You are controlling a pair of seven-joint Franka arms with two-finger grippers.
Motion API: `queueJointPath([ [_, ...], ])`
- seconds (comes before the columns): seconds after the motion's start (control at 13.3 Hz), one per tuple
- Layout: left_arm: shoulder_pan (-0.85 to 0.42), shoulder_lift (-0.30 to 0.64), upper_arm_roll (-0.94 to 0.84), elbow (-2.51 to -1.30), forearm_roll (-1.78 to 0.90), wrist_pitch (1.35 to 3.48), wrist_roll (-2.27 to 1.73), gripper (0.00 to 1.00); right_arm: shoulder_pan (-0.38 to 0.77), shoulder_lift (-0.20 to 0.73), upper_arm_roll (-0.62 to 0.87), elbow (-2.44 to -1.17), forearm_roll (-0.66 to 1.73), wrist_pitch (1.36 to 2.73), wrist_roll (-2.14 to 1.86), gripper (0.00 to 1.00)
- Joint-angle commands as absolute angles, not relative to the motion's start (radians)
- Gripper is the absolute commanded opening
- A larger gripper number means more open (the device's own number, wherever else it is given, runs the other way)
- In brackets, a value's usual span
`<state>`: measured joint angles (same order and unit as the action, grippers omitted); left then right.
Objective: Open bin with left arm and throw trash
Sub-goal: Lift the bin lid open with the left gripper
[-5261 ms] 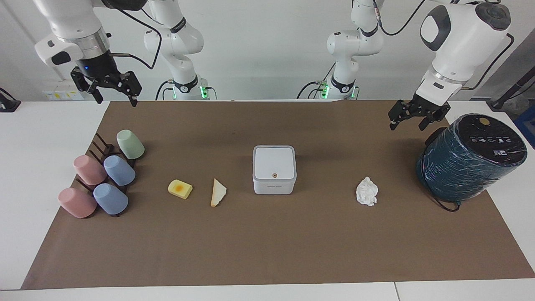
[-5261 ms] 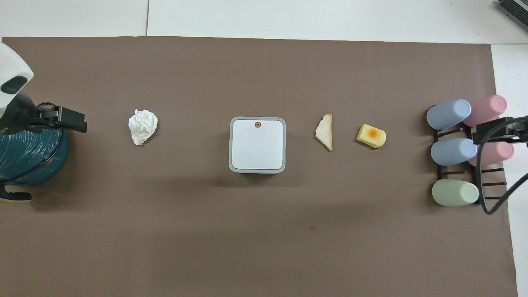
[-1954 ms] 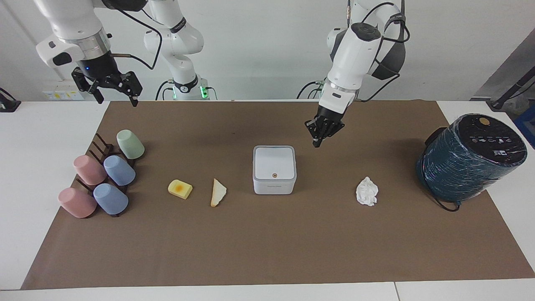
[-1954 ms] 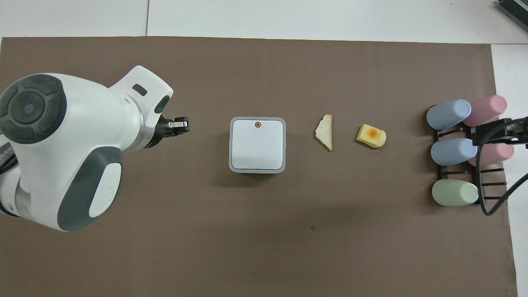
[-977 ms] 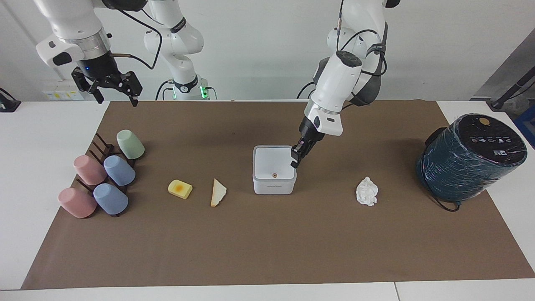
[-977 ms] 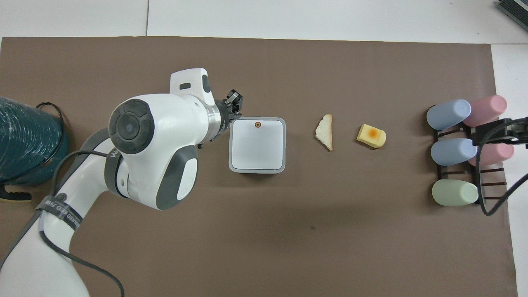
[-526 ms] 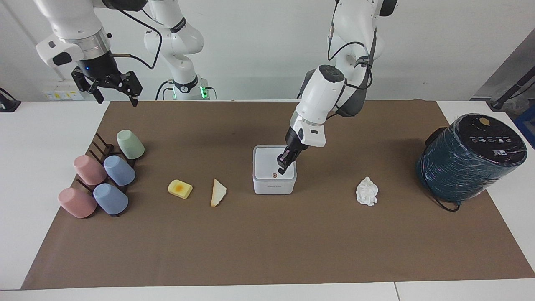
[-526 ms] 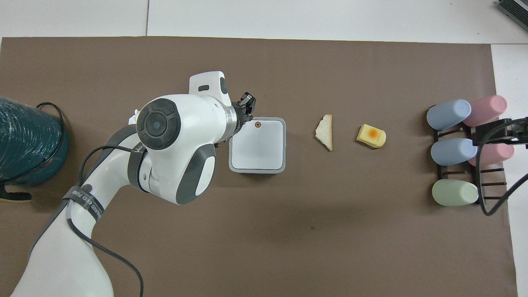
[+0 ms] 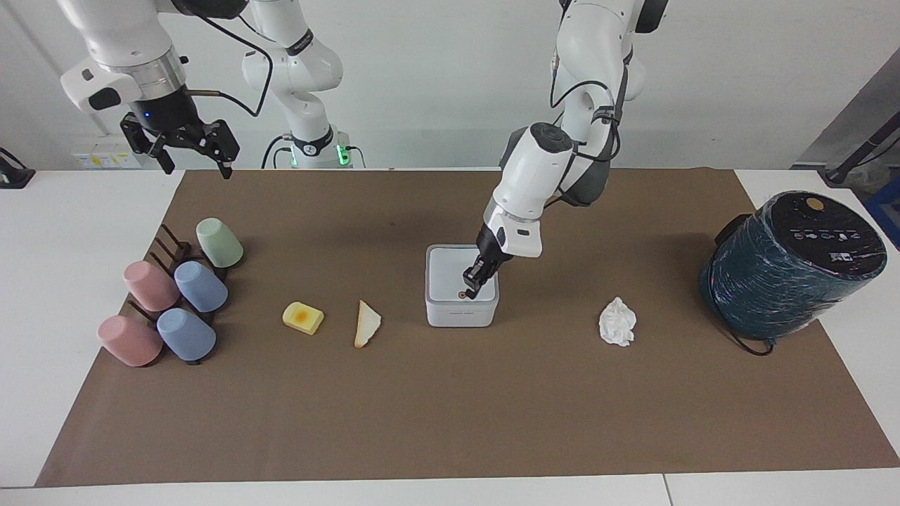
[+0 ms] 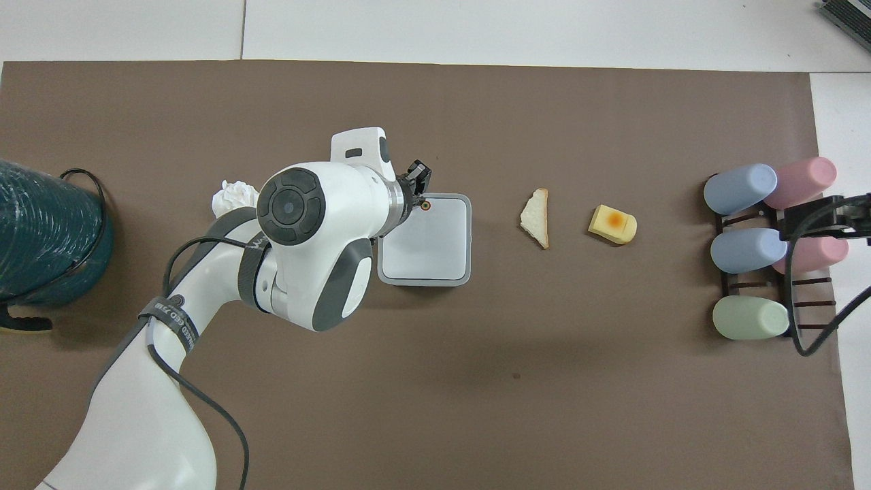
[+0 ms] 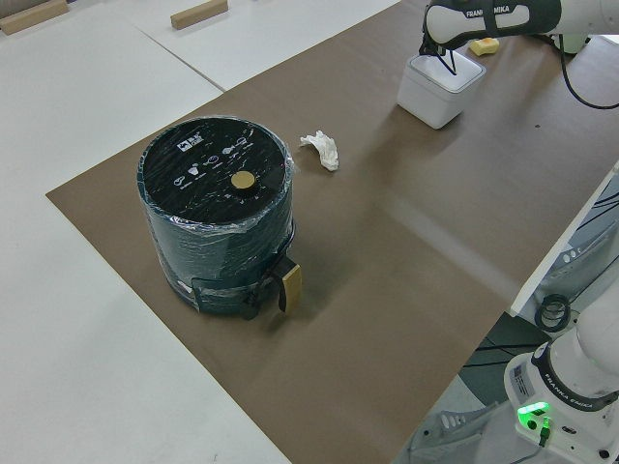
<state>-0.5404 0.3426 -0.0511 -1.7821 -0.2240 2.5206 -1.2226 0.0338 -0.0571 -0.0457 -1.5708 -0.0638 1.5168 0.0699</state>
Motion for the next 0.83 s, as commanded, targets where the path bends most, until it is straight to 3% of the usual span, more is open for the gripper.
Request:
queueJointPath([
  [0.0,-0.561,0.374,-0.034,-1.749,-0.233,2.534,-1.236,0.00,0.029,-0.081,-0.043,-1.595,-0.043,1.509,0.046,1.00],
  [0.75,-0.589,0.385,-0.034,-1.782,-0.224,2.528,-1.235,0.00,0.029,-0.083,-0.044,-1.600,-0.043,1.509,0.046,1.00],
])
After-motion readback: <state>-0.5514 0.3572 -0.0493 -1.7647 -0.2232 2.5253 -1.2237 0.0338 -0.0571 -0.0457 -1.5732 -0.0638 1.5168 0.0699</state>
